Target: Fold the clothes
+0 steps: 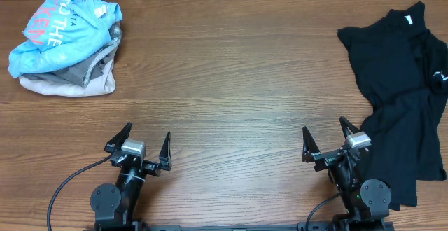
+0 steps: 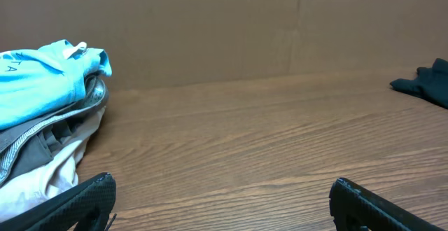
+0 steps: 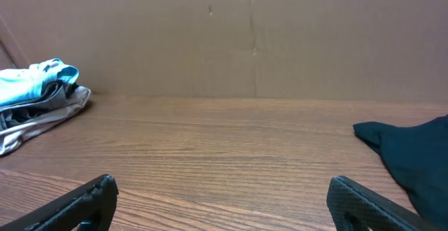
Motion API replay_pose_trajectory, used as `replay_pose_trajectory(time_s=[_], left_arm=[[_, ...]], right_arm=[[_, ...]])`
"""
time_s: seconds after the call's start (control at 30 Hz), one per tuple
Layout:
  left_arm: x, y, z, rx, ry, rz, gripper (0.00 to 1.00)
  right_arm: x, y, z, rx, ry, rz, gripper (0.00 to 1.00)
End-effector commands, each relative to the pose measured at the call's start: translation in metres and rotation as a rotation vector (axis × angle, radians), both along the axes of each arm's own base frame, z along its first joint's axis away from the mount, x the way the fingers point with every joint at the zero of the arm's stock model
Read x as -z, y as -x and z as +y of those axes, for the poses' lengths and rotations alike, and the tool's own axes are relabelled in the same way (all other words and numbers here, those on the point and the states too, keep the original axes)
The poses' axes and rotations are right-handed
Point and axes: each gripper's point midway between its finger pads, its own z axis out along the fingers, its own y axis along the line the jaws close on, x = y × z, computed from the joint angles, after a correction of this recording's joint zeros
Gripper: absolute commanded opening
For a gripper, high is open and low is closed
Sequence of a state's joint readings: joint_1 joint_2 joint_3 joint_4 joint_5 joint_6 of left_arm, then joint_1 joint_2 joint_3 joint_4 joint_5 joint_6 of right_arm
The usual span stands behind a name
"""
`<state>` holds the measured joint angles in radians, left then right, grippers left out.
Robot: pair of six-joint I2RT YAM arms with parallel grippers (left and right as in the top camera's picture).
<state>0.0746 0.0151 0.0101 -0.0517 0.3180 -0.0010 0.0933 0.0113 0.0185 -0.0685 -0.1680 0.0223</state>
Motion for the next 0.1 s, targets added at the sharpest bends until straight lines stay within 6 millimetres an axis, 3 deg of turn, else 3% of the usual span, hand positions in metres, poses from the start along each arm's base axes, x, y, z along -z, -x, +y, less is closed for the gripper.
replay_pose_trajectory(time_s=[0.0, 0.07], left_arm=[[-0.0006, -0.0004, 0.0036, -0.016, -0.010, -0.011, 1.00], [-0.0006, -0.0004, 0.0036, -0.016, -0.009, -0.011, 1.00]], right_arm=[[0.0019, 0.0000, 0.0004, -0.002, -0.004, -0.002, 1.00], [0.0019, 0.0000, 0.0004, -0.002, -0.004, -0.002, 1.00]])
